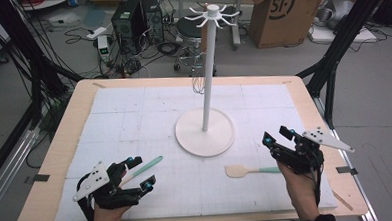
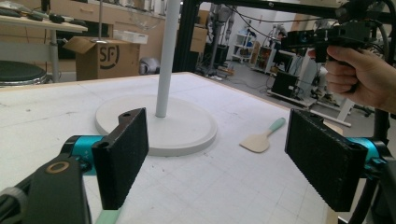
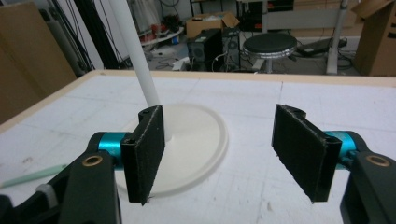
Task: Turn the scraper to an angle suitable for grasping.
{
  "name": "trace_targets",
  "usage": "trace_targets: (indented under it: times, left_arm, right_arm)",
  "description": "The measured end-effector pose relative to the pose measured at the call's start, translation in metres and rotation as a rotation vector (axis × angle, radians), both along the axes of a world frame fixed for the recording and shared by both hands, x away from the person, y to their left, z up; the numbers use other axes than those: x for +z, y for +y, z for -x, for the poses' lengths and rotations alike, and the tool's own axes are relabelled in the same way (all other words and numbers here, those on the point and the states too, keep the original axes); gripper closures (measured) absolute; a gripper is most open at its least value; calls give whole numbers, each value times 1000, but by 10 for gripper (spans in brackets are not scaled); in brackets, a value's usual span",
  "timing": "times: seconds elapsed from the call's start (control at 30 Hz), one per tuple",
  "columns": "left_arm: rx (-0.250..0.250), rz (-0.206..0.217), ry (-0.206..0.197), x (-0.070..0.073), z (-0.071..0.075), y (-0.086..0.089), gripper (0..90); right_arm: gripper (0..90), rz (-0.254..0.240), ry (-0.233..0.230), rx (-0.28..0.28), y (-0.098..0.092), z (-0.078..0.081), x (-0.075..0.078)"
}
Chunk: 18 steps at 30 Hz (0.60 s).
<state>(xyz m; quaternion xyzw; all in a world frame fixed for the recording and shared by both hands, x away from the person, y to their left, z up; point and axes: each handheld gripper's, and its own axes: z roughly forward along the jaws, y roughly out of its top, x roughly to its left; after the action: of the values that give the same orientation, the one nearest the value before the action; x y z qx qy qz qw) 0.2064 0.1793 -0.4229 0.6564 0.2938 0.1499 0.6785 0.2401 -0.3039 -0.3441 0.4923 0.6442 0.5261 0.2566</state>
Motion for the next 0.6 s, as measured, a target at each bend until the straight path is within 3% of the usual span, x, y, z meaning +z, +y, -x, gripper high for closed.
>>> trace_targets:
  times: [0.2, 0.4, 0.47, 0.6]
  left_arm:
    - [-1, -2, -5, 1, 1, -2, 222]
    - [-1, -5, -12, 1, 2, -3, 222]
    - [-5, -7, -14, 2, 2, -4, 222]
    - [-6, -11, -14, 2, 3, -5, 222]
  right_arm:
    - [389, -11, 44, 1, -9, 7, -12]
    - [607, -77, 94, 42, -23, 14, -23]
    - [626, -88, 119, 21, -28, 16, -28]
    - [772, -118, 160, 23, -36, 20, -37]
